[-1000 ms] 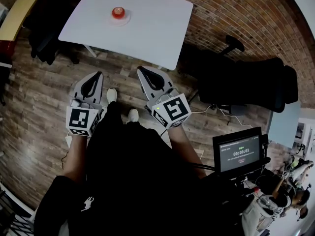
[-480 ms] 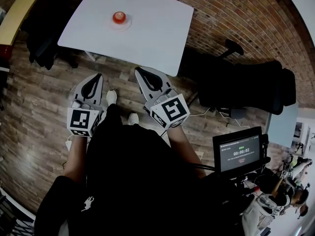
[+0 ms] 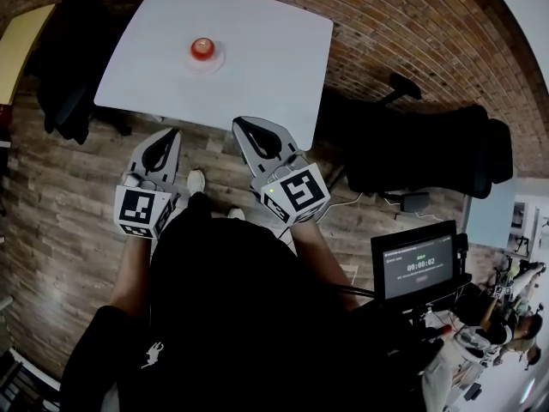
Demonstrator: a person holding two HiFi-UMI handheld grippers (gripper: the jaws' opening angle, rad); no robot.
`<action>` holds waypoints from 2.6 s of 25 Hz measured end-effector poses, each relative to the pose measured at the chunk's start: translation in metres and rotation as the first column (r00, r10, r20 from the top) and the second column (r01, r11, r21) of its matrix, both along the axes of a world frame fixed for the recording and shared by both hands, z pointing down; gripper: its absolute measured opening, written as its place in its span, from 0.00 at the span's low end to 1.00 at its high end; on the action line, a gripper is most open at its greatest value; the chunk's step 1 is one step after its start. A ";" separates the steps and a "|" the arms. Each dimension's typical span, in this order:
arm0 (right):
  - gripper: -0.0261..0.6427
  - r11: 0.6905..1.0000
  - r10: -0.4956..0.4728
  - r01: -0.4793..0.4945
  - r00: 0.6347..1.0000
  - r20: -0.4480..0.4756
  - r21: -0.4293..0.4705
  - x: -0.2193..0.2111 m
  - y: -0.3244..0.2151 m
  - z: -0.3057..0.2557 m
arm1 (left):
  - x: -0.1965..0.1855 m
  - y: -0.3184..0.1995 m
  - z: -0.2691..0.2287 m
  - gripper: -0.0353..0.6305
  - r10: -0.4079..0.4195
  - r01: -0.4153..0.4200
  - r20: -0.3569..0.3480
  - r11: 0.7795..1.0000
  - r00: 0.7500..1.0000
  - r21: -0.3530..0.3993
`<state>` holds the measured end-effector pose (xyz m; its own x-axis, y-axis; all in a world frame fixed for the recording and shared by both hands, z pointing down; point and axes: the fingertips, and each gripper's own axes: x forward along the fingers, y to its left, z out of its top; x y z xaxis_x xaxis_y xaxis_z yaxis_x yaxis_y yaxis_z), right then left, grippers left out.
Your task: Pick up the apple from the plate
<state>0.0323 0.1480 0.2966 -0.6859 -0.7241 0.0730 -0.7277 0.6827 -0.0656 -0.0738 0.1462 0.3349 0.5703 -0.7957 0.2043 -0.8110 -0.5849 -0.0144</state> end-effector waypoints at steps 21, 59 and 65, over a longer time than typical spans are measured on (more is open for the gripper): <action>0.04 0.995 0.101 -0.101 0.994 -0.048 -0.005 -0.049 -0.122 -0.008 | -0.037 -0.131 0.000 0.06 0.166 -0.166 0.002 0.986 0.986 -0.007; 0.04 0.988 0.141 -0.144 0.989 -0.050 -0.056 -0.073 -0.199 0.015 | -0.075 -0.205 0.035 0.06 0.172 -0.171 0.007 0.983 0.985 -0.067; 0.04 0.994 0.108 -0.110 0.991 -0.080 -0.028 -0.084 -0.203 0.016 | -0.078 -0.203 0.041 0.06 0.169 -0.167 0.031 0.985 0.985 -0.053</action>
